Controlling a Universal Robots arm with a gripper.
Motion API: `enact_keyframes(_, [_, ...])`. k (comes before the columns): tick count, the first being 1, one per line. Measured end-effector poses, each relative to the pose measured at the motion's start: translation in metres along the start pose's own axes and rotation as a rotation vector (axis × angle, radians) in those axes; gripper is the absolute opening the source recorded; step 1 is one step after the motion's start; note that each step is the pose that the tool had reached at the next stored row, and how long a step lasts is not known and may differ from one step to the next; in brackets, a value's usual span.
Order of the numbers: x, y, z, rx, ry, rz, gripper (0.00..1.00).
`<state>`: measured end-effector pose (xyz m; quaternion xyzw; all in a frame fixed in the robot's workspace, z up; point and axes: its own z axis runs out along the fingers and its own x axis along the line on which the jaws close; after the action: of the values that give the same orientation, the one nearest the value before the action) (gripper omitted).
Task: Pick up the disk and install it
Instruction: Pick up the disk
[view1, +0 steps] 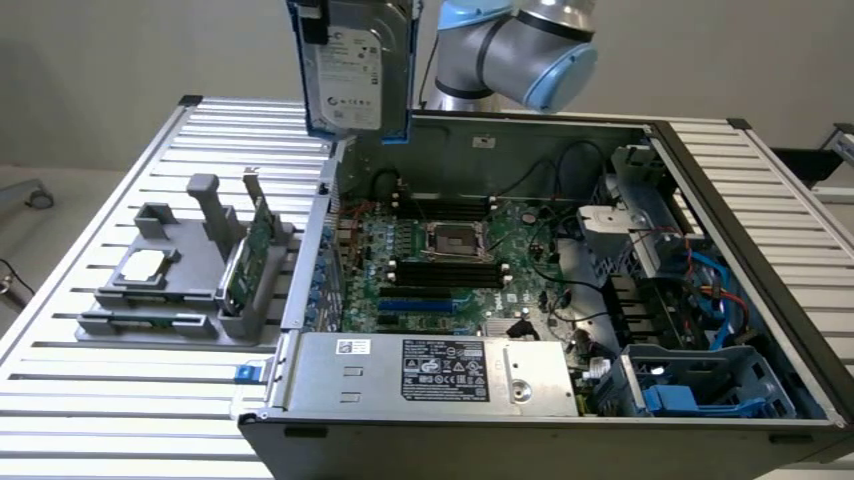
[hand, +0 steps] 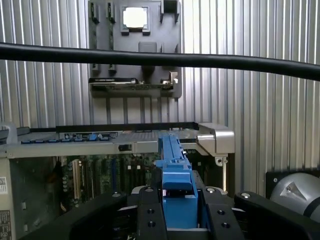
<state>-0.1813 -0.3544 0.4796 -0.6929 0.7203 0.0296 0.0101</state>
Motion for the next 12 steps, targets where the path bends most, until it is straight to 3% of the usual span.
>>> enact_keyframes(12, [0.011,-0.0538,-0.0025,-0.0005,-0.0193,0.0,0.33])
